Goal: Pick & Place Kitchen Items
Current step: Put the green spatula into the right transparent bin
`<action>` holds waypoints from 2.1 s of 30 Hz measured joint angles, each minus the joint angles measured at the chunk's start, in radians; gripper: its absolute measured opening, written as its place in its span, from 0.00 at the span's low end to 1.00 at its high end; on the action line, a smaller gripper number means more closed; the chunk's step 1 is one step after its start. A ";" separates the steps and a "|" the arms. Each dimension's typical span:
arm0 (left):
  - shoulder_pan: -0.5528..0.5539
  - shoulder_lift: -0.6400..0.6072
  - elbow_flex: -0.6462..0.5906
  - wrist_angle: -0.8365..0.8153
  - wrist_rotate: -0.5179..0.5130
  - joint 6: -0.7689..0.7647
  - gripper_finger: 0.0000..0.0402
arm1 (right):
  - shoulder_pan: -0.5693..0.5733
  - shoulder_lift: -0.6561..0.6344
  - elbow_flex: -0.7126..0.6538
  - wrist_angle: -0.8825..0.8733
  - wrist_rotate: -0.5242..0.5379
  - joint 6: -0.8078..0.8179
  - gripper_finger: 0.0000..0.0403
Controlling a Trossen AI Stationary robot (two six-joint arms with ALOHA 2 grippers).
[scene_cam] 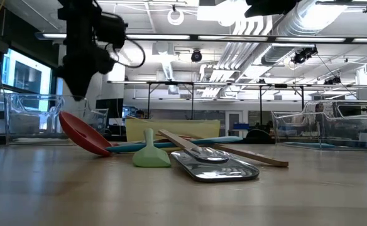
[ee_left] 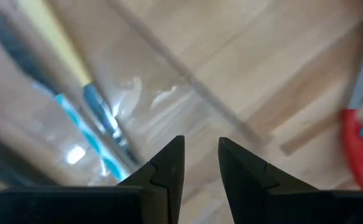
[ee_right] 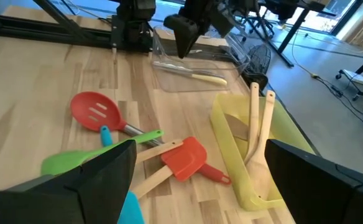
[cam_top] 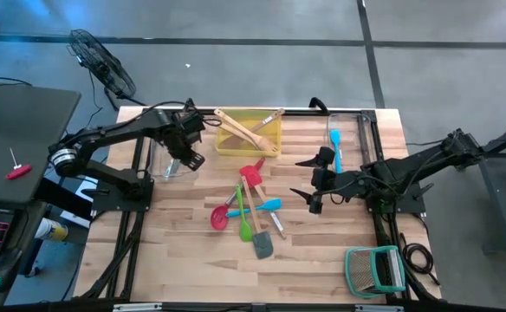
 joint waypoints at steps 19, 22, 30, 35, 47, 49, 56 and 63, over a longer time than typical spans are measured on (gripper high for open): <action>-0.385 0.000 0.242 0.208 0.037 0.005 0.24 | 0.000 0.001 0.000 -0.029 0.000 0.014 0.86; -0.430 0.000 0.243 0.264 0.024 0.030 0.24 | 0.000 0.001 0.000 -0.029 0.000 0.022 0.86; -0.451 0.018 0.244 0.285 -0.113 -0.294 0.24 | 0.000 0.001 0.000 -0.031 0.000 0.030 0.86; -0.456 0.060 0.244 0.280 -0.122 -0.346 0.24 | 0.000 0.001 0.000 -0.051 0.000 0.030 0.86; -0.520 0.204 0.243 0.336 -0.068 -0.395 0.24 | 0.000 0.001 -0.077 -0.034 0.004 0.018 0.86; -0.533 0.223 0.244 0.335 -0.084 -0.438 0.24 | 0.000 0.001 -0.084 -0.026 0.004 0.019 0.86; -0.579 0.301 0.243 0.324 -0.086 -0.509 0.24 | 0.000 0.001 -0.085 -0.004 0.004 0.017 0.86; -0.588 0.333 0.243 0.362 -0.059 -0.402 0.24 | 0.000 0.001 -0.085 0.009 0.000 0.006 0.86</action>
